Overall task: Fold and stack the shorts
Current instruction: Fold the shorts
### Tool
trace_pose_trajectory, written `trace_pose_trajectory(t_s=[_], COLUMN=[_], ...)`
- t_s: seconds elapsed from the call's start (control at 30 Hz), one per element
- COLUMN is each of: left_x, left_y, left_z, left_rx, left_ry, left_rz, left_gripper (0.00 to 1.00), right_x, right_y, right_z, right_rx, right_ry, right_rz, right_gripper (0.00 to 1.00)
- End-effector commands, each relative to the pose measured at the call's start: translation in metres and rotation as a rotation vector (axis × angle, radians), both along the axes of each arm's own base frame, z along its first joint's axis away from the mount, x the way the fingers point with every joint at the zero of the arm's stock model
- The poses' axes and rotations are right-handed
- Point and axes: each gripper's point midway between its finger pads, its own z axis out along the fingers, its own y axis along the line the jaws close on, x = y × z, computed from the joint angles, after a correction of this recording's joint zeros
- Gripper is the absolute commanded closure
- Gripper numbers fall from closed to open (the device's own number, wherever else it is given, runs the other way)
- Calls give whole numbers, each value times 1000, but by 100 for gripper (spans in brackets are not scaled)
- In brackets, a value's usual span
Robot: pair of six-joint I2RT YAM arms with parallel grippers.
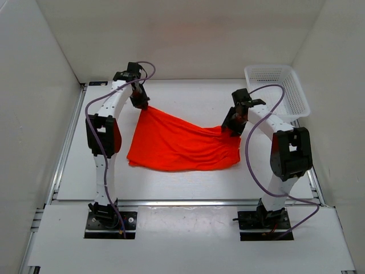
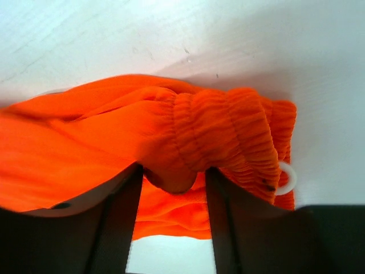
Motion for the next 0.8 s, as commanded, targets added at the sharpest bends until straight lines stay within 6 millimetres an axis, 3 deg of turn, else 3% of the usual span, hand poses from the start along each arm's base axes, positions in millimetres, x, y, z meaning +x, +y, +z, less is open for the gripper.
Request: trace_pose_trajectory(t_s=[0.0, 0.03, 0.1, 0.17, 0.23, 0.27, 0.3, 0.37, 0.4, 0.43, 0.47, 0.5, 0.53, 0.57, 0.63, 0.77], left_x=[8, 11, 14, 12, 6, 1, -4, -18, -24, -30, -43, -46, -51, -60, -66, -72], left_y=[-1, -2, -2, 2, 4, 6, 8, 1, 2, -3, -3, -9, -10, -9, -8, -3], left_z=[-3, 0, 11, 19, 38, 36, 50, 44, 53, 51, 35, 38, 32, 16, 11, 6], left_rx=[-31, -32, -37, -24, -21, 6, 12, 26, 21, 22, 16, 4, -6, -1, -1, 19], left_ry=[41, 34, 7, -7, -38, -34, -58, -45, -64, -60, -13, -31, -16, 26, 41, 53], left_rz=[7, 7, 6, 24, 28, 31, 35, 14, 14, 2, -5, -19, -25, -15, -7, 0], left_gripper=[85, 59, 27, 1, 1, 1, 1, 1, 8, 14, 22, 28, 40, 46, 56, 58], right_x=[23, 23, 22, 17, 12, 10, 9, 8, 8, 8, 8, 10, 16, 20, 32, 45], right_y=[-4, -4, -5, -9, -12, -13, -14, -11, -10, -10, -8, -4, -2, -1, -9, -39], right_z=[38, 45, 53, 59, 61, 63, 62, 62, 58, 54, 47, 47, 49, 37, 18, -23], right_rx=[-3, 1, -5, -15, -33, -32, -38, -42, -44, -47, -39, -38, -37, -43, -108, -275], right_ry=[-126, -143, -167, -179, -182, -185, -187, -189, -177, -168, -146, -147, -153, -125, -100, -33], right_rz=[-9, -9, 16, 21, 37, 37, 49, 68, 69, 69, 76, 85, 85, 86, 53, -49], right_gripper=[45, 39, 28, 26, 26, 26, 31, 52, 80, 89, 95, 100, 100, 100, 100, 100])
